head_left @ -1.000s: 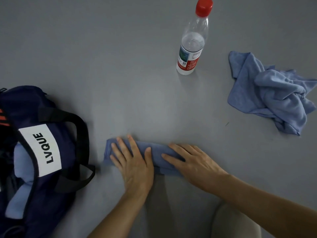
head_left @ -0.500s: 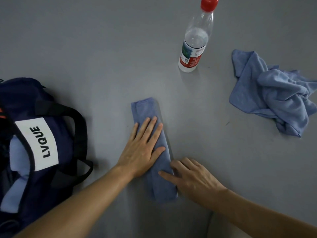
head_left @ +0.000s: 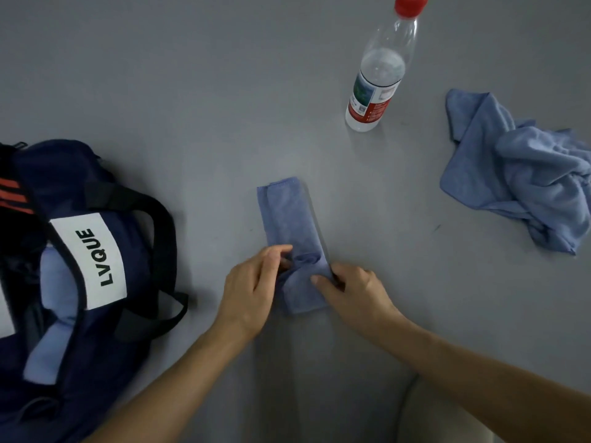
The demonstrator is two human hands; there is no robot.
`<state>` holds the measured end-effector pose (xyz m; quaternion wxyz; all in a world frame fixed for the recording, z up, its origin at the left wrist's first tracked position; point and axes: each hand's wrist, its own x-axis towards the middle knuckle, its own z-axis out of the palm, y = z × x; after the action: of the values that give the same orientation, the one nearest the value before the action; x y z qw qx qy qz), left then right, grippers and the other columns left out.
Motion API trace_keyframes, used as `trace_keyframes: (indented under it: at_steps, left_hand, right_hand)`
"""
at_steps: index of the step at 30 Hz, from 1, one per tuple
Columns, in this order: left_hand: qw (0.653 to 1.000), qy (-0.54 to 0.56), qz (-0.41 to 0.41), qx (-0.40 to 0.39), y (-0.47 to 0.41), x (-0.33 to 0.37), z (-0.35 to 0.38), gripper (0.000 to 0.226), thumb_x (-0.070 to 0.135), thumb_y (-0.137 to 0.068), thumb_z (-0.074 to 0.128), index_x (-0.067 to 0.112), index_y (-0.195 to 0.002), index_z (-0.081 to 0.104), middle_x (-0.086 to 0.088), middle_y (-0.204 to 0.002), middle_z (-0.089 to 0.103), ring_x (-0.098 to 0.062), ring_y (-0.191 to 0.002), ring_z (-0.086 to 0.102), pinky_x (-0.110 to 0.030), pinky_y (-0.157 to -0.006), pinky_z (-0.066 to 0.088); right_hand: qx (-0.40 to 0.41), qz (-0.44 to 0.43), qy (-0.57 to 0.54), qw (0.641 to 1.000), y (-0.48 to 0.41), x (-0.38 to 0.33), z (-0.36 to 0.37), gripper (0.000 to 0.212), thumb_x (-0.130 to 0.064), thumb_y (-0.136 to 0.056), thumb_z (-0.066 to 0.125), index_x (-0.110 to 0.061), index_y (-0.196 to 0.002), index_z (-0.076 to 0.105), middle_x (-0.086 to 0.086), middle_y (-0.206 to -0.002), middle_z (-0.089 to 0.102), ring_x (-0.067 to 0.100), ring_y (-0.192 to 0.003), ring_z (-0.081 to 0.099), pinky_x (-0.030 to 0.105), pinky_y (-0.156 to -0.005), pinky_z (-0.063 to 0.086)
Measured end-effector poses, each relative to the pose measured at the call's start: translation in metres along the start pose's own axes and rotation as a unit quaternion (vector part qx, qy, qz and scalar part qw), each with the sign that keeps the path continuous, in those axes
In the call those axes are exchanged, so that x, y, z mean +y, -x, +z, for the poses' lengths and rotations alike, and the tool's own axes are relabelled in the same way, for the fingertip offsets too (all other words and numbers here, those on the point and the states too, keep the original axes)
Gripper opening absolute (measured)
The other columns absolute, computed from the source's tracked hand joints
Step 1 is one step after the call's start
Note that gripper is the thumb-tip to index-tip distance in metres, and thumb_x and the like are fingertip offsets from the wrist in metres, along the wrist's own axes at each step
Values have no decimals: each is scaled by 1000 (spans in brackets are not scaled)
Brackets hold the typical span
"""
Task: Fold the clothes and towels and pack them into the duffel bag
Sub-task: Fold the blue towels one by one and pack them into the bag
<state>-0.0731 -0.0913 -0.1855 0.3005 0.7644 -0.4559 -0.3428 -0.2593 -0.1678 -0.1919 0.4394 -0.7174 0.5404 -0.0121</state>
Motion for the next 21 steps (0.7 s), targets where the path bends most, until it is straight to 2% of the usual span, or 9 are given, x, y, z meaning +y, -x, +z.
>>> trace_keyframes:
  at_steps: [2,6,8,10,11,13,17,19,21]
  left_hand:
    - [998,1,-29,-56,8,3,-1,48,68,-88,47,45,-129,56,33,-112,65,10,-105,60,-18,-89,49]
    - [999,-11,-41,-12,2,2,13,35,41,-90,70,37,-124,62,28,-106,66,9,-92,62,-11,-78,45]
    - [998,-9,-56,8,-3,6,16,27,39,-90,70,37,-117,65,29,-94,66,10,-80,60,-13,-73,44]
    - [998,-11,-59,10,-6,7,17,25,39,-90,69,37,-114,65,25,-96,69,4,-80,62,-23,-77,50]
    - [998,-22,-54,15,-6,7,17,25,39,-91,68,37,-115,64,22,-101,70,0,-85,63,-27,-81,51]
    - [996,-70,-12,46,-3,4,17,27,37,-92,65,33,-118,64,16,-112,67,-5,-96,62,-30,-84,52]
    - [947,-208,221,107,7,-9,18,37,32,-101,52,14,-132,64,-2,-131,64,-20,-121,58,-36,-101,46]
    - [937,-232,260,32,14,-19,20,54,42,-103,48,10,-146,50,-5,-149,51,-22,-141,44,-37,-115,35]
    - [931,-273,235,-63,19,-34,20,77,61,-100,41,12,-158,26,-2,-165,25,-19,-153,19,-37,-125,16]
  right_hand:
    - [-5,33,-3,999,-6,-3,0,33,-48,-89,64,-18,-77,57,-3,-69,59,25,-73,59,33,-65,43]
    - [36,40,-37,998,-5,-7,1,29,-44,-86,72,-28,-95,50,-12,-82,58,15,-78,57,30,-69,41]
    - [87,-75,10,993,1,-5,-4,32,-40,-89,70,-27,-112,53,-10,-106,58,15,-92,59,32,-79,49]
    - [117,-246,137,952,2,8,-9,40,-37,-93,64,-21,-129,58,-2,-133,56,23,-112,57,39,-91,51]
    - [109,-314,205,920,2,16,-11,47,-40,-93,62,-19,-135,58,2,-144,52,27,-123,54,41,-97,50]
    - [58,-372,306,874,-1,30,-11,66,-52,-91,58,-18,-147,49,4,-159,38,31,-140,43,44,-105,44]
    - [62,-377,325,865,-10,34,-6,69,-49,-89,61,-16,-148,48,3,-157,41,34,-141,42,45,-107,44]
    - [63,-374,305,873,-14,31,-5,68,-49,-91,59,-15,-149,47,3,-157,41,34,-142,40,45,-108,43]
    - [54,-376,298,876,-16,32,-4,68,-52,-94,53,-15,-150,44,3,-158,39,35,-143,39,46,-109,41]
